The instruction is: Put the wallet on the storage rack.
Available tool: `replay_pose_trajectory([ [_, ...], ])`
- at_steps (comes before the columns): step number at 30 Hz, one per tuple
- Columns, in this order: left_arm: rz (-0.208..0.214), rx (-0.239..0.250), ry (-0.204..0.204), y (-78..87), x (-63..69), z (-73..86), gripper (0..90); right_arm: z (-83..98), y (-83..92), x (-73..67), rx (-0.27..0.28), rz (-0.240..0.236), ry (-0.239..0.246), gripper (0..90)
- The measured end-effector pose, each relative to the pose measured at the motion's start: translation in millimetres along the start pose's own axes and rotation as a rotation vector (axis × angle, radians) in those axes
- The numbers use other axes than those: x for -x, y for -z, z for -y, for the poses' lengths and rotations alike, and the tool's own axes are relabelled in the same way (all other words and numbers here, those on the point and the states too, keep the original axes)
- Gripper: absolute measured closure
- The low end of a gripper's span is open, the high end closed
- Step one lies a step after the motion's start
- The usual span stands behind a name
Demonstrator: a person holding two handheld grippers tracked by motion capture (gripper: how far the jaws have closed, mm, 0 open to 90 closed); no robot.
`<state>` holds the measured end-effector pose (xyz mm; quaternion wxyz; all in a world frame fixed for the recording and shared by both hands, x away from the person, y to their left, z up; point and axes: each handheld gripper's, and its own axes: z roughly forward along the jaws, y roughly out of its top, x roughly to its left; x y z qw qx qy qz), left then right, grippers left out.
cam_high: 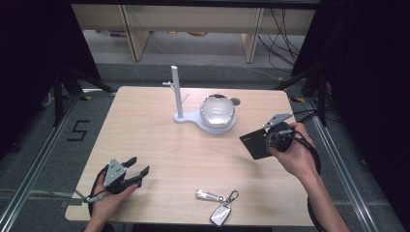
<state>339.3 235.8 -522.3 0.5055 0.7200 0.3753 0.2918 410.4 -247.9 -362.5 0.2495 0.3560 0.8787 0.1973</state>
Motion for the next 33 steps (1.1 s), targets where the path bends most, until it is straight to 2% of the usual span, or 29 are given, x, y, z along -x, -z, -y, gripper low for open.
replay_pose_trajectory([
  [1, 0.006, 0.006, -0.007, -0.9, -0.4, 0.0, 37.9, -2.6, -0.6, 0.2, 0.012, 0.020, 0.017, 81.7],
  [3, 0.001, -0.002, -0.003, -0.2, 0.3, -0.1, 37.9, -3.7, -1.6, 0.3, 0.015, 0.017, 0.026, 81.7],
  [4, 0.000, -0.004, -0.005, -0.2, 0.3, -0.1, 37.9, -5.2, -1.3, -0.1, 0.018, 0.034, 0.028, 81.7],
  [5, 0.000, -0.004, -0.004, -0.3, 0.4, -0.1, 37.9, -7.8, -3.1, 1.5, 0.026, 0.016, 0.041, 81.6],
  [7, -0.001, -0.001, -0.004, -0.3, 0.6, 0.0, 37.9, -9.1, -2.9, 1.7, 0.028, 0.029, 0.041, 81.6],
  [8, -0.001, -0.001, -0.005, -0.3, 0.6, 0.0, 37.9, -10.8, -4.6, 2.7, 0.043, 0.030, 0.061, 81.7],
  [9, -0.002, 0.000, -0.005, -0.3, 0.7, 0.0, 37.9, -11.7, -4.2, 1.4, 0.042, 0.053, 0.053, 81.7],
  [13, 0.000, 0.007, -0.007, -1.3, 1.2, 0.3, 37.9, -17.3, -8.9, 3.9, 0.064, 0.053, 0.085, 81.6],
  [16, -0.004, 0.002, -0.009, -0.8, 1.5, 0.1, 38.0, -22.0, -11.9, 3.4, 0.060, 0.084, 0.104, 81.6],
  [24, 0.000, 0.007, -0.011, -1.7, 1.8, 0.3, 38.0, -37.4, -15.6, 3.5, 0.052, 0.103, 0.161, 81.6],
  [27, -0.008, -0.005, -0.013, -0.5, 2.0, -0.1, 38.0, -45.3, -17.4, 3.3, 0.050, 0.108, 0.189, 81.6],
  [33, -0.003, 0.001, -0.015, -1.7, 1.6, 0.0, 38.1, -51.7, -17.9, 3.6, 0.056, 0.106, 0.195, 81.6],
])
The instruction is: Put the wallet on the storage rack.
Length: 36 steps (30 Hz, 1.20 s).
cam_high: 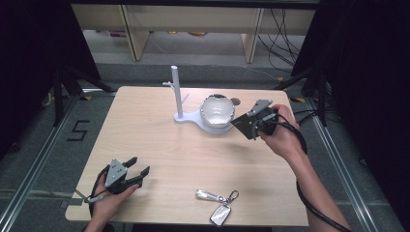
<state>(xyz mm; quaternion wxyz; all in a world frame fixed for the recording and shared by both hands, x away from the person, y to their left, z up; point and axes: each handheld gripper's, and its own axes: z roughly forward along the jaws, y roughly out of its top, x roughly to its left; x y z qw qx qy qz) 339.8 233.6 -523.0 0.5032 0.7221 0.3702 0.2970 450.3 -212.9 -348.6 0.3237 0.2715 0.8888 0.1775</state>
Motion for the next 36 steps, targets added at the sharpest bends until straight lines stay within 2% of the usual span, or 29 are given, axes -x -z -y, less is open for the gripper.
replay_pose_trajectory([
  [1, 0.000, 0.000, 0.000, -0.1, 0.1, 0.0, 38.1, -1.9, -0.7, 1.4, 0.004, -0.005, 0.015, 81.5],
  [3, 0.004, 0.003, -0.015, -0.7, -0.7, -0.4, 38.1, -2.8, -0.5, 1.5, 0.002, 0.005, 0.010, 81.6],
  [10, 0.005, 0.003, -0.016, -0.8, -0.7, -0.4, 38.1, -11.2, 1.8, 3.6, 0.012, 0.013, 0.019, 81.5],
  [12, 0.005, 0.003, -0.017, -0.7, -0.7, -0.5, 38.1, -13.6, 3.2, 3.6, 0.011, 0.014, 0.007, 81.5],
  [13, 0.005, 0.002, -0.017, -0.7, -0.7, -0.5, 38.1, -14.7, 2.9, 5.4, 0.020, 0.029, 0.026, 81.5],
  [14, 0.005, 0.002, -0.015, -0.7, -0.7, -0.4, 38.1, -15.6, 3.7, 5.4, 0.019, 0.016, 0.022, 81.5],
  [24, -0.006, -0.012, -0.005, 0.9, 1.0, -0.3, 38.0, -26.0, 7.4, 11.2, 0.040, 0.028, 0.025, 81.4],
  [25, 0.002, -0.002, -0.005, -0.1, 0.6, 0.0, 38.0, -26.5, 7.2, 10.2, 0.040, 0.035, 0.013, 81.5],
  [33, -0.005, -0.011, -0.008, 0.9, 1.2, -0.3, 38.0, -34.2, 7.7, 13.7, 0.055, 0.028, 0.029, 81.5],
  [35, -0.004, -0.010, -0.009, 0.8, 1.2, -0.3, 38.0, -35.8, 8.1, 14.5, 0.063, 0.034, 0.025, 81.5],
  [36, -0.004, -0.010, -0.008, 0.8, 1.2, -0.3, 38.0, -36.3, 8.5, 13.6, 0.058, 0.037, 0.009, 81.5],
])
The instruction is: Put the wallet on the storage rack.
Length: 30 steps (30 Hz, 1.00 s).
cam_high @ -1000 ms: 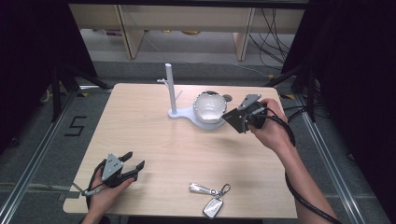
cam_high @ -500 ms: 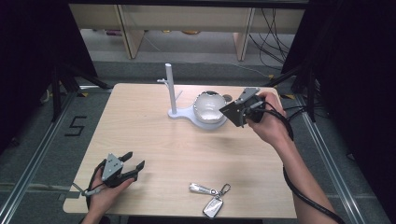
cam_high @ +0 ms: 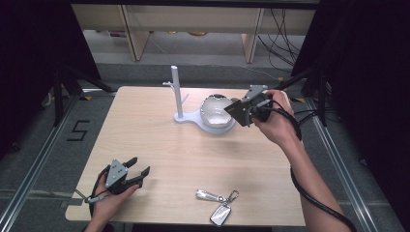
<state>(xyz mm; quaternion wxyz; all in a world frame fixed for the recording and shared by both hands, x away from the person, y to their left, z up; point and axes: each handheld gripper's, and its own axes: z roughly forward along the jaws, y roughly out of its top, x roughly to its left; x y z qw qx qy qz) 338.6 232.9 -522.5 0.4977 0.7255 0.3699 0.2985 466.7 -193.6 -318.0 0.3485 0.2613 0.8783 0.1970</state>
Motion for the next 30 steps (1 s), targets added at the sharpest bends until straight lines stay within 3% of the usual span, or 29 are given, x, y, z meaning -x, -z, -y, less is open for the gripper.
replay_pose_trajectory([
  [28, 0.006, 0.010, -0.002, -0.5, 0.0, 0.3, 38.0, -27.8, -4.6, 3.0, 0.038, 0.010, 0.031, 81.5],
  [30, 0.006, 0.010, -0.002, -0.5, 0.0, 0.4, 38.0, -30.9, -5.4, 3.5, 0.039, 0.009, 0.049, 81.5],
])
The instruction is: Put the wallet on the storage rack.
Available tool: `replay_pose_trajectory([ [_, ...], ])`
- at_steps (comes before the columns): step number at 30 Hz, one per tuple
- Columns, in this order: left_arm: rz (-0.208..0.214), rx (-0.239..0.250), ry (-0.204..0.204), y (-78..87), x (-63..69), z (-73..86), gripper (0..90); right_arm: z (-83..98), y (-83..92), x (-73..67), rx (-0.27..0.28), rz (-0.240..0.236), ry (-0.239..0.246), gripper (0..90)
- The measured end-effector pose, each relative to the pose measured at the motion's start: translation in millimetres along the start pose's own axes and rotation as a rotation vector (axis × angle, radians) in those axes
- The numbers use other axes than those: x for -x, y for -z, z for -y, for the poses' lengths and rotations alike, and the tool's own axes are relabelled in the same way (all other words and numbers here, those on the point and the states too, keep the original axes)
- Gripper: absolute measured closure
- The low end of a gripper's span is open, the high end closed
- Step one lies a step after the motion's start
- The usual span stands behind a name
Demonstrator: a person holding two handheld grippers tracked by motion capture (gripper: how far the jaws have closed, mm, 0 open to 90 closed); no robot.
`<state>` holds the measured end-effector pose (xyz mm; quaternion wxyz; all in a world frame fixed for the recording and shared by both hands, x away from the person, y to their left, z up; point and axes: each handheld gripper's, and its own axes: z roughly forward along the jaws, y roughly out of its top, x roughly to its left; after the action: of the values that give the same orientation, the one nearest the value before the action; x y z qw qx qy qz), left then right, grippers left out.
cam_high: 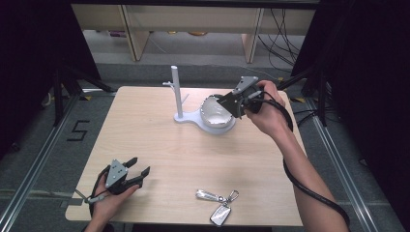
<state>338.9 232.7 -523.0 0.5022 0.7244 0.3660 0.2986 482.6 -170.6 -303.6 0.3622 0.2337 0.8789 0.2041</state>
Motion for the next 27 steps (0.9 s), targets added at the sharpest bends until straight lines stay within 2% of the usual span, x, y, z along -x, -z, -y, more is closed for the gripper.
replay_pose_trajectory([
  [12, 0.002, 0.007, 0.001, -0.1, 0.1, 0.2, 37.9, -15.3, -16.8, 0.4, 0.003, -0.018, 0.040, 81.5],
  [19, 0.003, 0.006, 0.000, -0.2, 0.3, 0.3, 38.0, -22.4, -29.1, 0.6, -0.015, -0.035, 0.047, 81.5],
  [27, 0.002, 0.007, -0.002, -0.1, 0.6, 0.2, 38.0, -29.3, -45.6, 0.1, -0.039, -0.047, 0.076, 81.4],
])
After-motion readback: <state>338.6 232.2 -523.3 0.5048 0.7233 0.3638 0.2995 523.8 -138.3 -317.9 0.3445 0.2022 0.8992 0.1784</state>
